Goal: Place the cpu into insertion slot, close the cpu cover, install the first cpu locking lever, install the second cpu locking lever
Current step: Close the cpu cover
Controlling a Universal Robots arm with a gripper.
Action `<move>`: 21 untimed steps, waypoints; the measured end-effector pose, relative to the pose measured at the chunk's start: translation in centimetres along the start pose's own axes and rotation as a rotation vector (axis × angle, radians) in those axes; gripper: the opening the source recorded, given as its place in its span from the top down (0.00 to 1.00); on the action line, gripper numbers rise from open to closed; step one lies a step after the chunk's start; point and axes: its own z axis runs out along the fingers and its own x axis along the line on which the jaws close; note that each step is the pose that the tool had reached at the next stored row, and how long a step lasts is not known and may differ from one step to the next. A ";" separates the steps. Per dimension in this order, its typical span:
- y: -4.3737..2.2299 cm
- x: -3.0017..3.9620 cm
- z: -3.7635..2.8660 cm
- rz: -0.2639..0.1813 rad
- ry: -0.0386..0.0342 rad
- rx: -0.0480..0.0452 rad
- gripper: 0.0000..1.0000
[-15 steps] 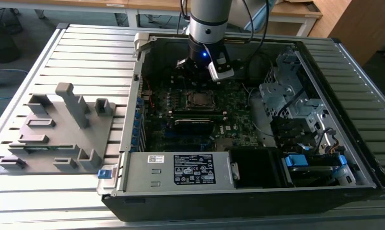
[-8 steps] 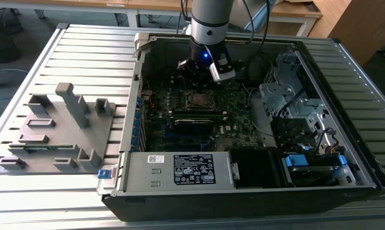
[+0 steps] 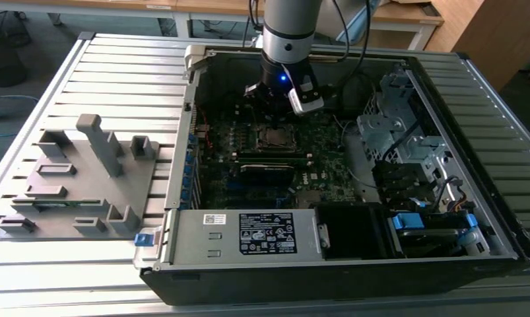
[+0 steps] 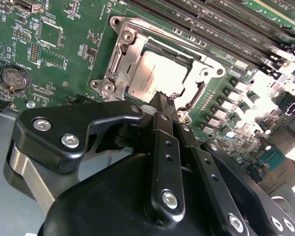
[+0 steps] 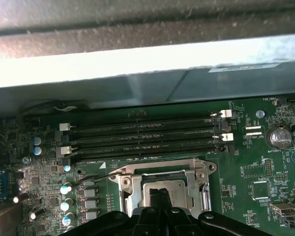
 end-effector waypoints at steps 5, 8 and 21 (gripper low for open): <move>-0.03 0.14 0.23 0.000 -0.0006 -0.0001 0.90; -0.04 0.18 0.52 0.000 -0.0009 -0.0001 0.90; 0.00 -0.51 0.41 0.000 -0.0004 0.0001 0.90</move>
